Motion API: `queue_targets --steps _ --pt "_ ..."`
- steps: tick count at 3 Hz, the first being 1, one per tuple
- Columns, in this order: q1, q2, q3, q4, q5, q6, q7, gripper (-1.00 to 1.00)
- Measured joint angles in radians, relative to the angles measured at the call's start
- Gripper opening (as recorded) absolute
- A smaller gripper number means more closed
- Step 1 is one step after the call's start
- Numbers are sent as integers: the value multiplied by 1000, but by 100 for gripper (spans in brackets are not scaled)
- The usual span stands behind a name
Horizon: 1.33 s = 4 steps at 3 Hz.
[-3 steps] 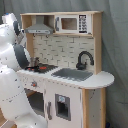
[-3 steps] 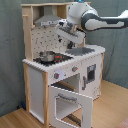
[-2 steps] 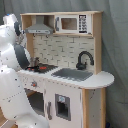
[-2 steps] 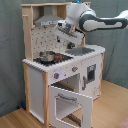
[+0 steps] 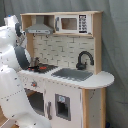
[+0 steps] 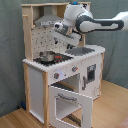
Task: Play with the kitchen
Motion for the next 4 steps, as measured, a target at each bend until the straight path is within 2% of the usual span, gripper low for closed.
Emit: queue_targets --steps 3,4 --pt "-195 -90 150 146 53 -73 -19 100" --pt "-267 -122 201 214 69 -116 -26 100"
